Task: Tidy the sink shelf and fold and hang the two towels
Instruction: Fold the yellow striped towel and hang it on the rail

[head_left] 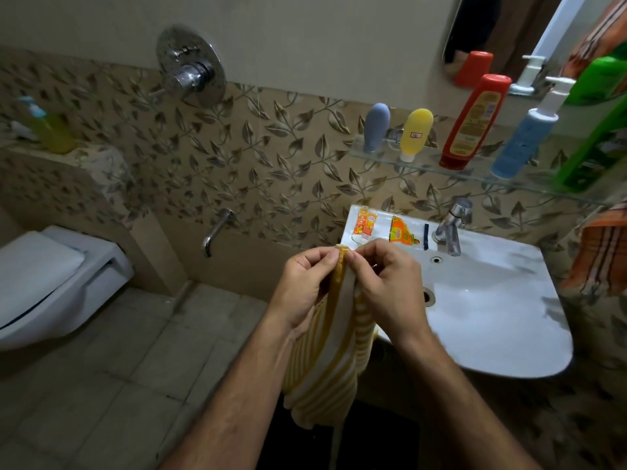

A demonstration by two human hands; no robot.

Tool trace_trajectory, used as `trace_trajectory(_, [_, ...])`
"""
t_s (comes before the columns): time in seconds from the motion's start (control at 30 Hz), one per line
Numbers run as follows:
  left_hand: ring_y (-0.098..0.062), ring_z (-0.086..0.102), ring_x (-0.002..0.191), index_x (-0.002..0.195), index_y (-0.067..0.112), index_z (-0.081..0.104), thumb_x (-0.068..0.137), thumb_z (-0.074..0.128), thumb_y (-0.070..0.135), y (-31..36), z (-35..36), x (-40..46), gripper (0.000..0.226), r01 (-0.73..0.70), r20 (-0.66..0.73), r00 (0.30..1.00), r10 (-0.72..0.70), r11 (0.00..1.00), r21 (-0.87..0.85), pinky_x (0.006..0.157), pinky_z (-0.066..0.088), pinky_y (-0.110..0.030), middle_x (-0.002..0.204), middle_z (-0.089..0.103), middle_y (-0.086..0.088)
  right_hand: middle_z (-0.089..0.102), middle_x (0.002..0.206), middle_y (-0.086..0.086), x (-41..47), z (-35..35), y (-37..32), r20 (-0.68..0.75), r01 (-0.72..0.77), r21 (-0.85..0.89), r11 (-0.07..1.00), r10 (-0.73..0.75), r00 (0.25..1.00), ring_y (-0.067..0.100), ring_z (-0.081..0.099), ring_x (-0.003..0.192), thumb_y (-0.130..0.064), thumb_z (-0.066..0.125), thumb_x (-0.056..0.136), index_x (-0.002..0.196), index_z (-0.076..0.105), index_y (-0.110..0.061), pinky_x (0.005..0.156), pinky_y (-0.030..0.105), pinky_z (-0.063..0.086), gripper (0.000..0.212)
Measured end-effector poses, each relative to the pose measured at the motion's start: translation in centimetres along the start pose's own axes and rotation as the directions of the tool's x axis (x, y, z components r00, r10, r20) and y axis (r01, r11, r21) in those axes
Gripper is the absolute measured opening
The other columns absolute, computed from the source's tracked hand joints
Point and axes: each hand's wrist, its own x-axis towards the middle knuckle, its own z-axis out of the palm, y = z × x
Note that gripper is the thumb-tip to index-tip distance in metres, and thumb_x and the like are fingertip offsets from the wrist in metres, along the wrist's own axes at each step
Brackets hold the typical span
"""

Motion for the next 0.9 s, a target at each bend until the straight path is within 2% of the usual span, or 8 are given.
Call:
trace_trajectory(0.2, [-0.016,0.069,0.083,0.094,0.006,0.072,0.085,0.063,0.008,0.7,-2.0,-0.2,0.012,-0.127,0.07,0.991,0.117,0.979,0.16,0.074,0.057,-0.023,0.089,0.074,-0.009,0.066,0.066,-0.003,0.1,0.9,-0.2,0.088,-0.073,0.162,0.984,0.06,0.994,0.014,0.061,0.061,-0.023,0.073,0.086,0.078,0.067,-0.018,0.057,0.029,0.05,0.011])
trace_trajectory(0.33, [-0.01,0.064,0.073,0.092,0.01,0.068,0.086,0.065,0.013,2.7,-3.6,0.0,0.007,-0.148,0.142,0.983,0.117,0.96,0.239,0.069,0.054,-0.02,0.081,0.071,-0.002,0.057,0.069,0.017,0.6,0.6,-0.3,0.505,-0.332,0.449,0.829,0.07,0.86,0.024,0.054,0.066,-0.006,0.07,0.086,0.113,0.058,-0.012,0.059,0.026,0.046,0.03])
trace_trajectory(0.43, [-0.005,0.06,0.077,0.092,0.017,0.067,0.09,0.058,0.018,5.8,-4.4,0.2,0.009,-0.334,0.267,0.941,0.208,0.697,0.635,0.072,0.05,-0.02,0.082,0.068,0.007,0.07,0.073,0.004,0.4,0.9,-0.5,0.688,-0.411,0.379,0.829,0.045,0.725,0.013,0.065,0.064,-0.002,0.064,0.09,0.116,0.058,-0.003,0.057,0.019,0.051,0.026])
trace_trajectory(0.53, [-0.003,0.061,0.077,0.091,0.021,0.066,0.089,0.056,0.024,8.3,-4.1,0.2,0.01,-0.445,0.376,0.89,0.259,0.313,0.839,0.073,0.049,-0.026,0.083,0.068,0.009,0.069,0.085,0.018,0.2,1.4,-0.4,0.717,-0.469,0.349,0.811,0.091,0.691,0.024,0.065,0.069,-0.014,0.067,0.091,0.113,0.059,0.001,0.058,0.025,0.046,0.028])
trace_trajectory(0.73, [-0.007,0.062,0.081,0.093,0.026,0.064,0.091,0.055,0.024,10.5,-3.4,-1.0,0.01,-0.513,0.479,0.855,0.198,0.196,0.835,0.071,0.049,-0.023,0.085,0.067,0.011,0.057,0.102,0.027,0.0,2.4,-0.2,0.826,-0.6,0.361,0.714,0.055,0.562,0.041,0.048,0.09,-0.033,0.081,0.072,0.127,0.052,-0.019,0.067,0.038,0.039,0.064])
trace_trajectory(0.8, [-0.006,0.062,0.082,0.093,0.026,0.064,0.09,0.055,0.024,10.9,-3.4,-1.3,0.009,-0.517,0.49,0.855,0.17,0.203,0.832,0.073,0.049,-0.022,0.086,0.066,0.013,0.059,0.109,0.036,-0.5,2.9,0.0,0.817,-0.612,0.433,0.662,0.0,0.577,0.053,0.051,0.098,-0.025,0.082,0.074,0.128,0.05,-0.009,0.078,0.055,0.042,0.064])
trace_trajectory(0.87, [-0.004,0.061,0.082,0.093,0.027,0.063,0.09,0.056,0.024,11.4,-3.4,-1.6,0.009,-0.522,0.493,0.852,0.176,0.197,0.83,0.073,0.049,-0.019,0.086,0.065,0.013,0.06,0.11,0.041,-0.9,3.3,-0.6,0.744,-0.608,0.523,0.598,0.028,0.668,0.064,0.051,0.105,-0.019,0.085,0.071,0.117,0.052,0.002,0.088,0.073,0.035,0.06])
trace_trajectory(0.9, [-0.004,0.061,0.082,0.093,0.028,0.062,0.09,0.056,0.024,11.6,-3.3,-1.7,0.009,-0.53,0.497,0.845,0.199,0.18,0.829,0.073,0.048,-0.017,0.085,0.065,0.013,0.062,0.104,0.04,-1.0,3.4,-1.0,0.689,-0.588,0.571,0.573,0.055,0.723,0.062,0.054,0.102,-0.018,0.087,0.068,0.111,0.052,0.004,0.087,0.073,0.037,0.059])
